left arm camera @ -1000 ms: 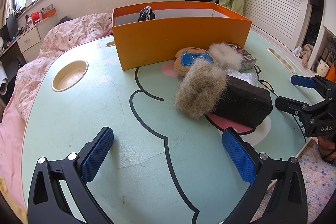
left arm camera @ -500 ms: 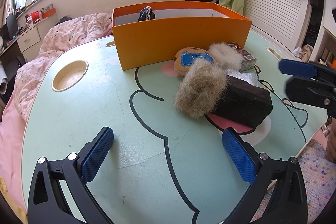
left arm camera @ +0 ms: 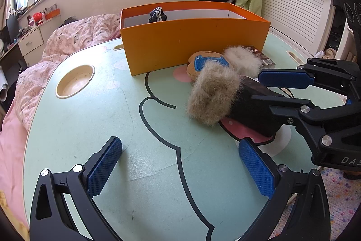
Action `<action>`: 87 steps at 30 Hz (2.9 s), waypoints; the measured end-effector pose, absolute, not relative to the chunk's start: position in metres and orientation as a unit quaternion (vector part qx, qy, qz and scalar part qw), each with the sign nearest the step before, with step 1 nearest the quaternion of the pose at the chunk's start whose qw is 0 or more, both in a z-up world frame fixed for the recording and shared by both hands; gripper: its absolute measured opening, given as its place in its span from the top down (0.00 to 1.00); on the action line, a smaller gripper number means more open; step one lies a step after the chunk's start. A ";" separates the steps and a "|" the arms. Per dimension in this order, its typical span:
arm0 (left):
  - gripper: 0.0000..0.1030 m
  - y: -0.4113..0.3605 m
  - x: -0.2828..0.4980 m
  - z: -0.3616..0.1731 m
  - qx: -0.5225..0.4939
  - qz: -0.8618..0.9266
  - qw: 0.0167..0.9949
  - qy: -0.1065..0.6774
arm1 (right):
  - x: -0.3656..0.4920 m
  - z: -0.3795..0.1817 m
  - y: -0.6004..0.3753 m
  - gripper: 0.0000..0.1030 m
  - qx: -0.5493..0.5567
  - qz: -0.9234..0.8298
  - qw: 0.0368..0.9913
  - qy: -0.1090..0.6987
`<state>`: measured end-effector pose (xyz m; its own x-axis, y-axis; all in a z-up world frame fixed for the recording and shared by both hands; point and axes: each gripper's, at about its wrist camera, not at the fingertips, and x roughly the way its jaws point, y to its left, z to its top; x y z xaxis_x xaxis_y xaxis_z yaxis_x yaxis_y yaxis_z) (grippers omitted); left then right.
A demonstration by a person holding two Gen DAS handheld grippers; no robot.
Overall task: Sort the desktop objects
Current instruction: 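Grasp the dark red pouch with the right gripper, then grasp the beige fur piece with the left gripper while the right gripper lifts the pouch, then carry the fur piece and pouch into the orange box and open both grippers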
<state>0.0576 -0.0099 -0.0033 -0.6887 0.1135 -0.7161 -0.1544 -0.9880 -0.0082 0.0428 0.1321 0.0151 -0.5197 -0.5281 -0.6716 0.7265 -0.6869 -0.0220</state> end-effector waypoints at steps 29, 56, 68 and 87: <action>0.00 -0.009 0.058 -0.004 -0.387 0.919 0.072 0.026 | 0.016 -0.004 0.165 0.63 0.399 -0.818 0.412 0.043; 0.00 -0.002 0.058 0.013 -0.362 0.923 0.130 0.023 | 0.046 0.004 0.265 0.73 0.367 -0.898 0.240 0.019; 0.12 0.047 0.018 0.017 -0.377 0.908 0.162 0.083 | 0.035 -0.004 0.235 0.36 0.357 -0.909 0.197 0.086; 0.62 -0.008 0.030 0.070 -0.319 0.931 0.179 -0.008 | 0.020 0.035 0.233 0.74 0.339 -0.901 0.271 0.009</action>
<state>0.0304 -0.0083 0.0698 -0.7327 0.3375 -0.5910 -0.3278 -0.9360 -0.1281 0.0199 0.2325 0.0350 -0.6227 -0.4825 -0.6160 0.4942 -0.8529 0.1685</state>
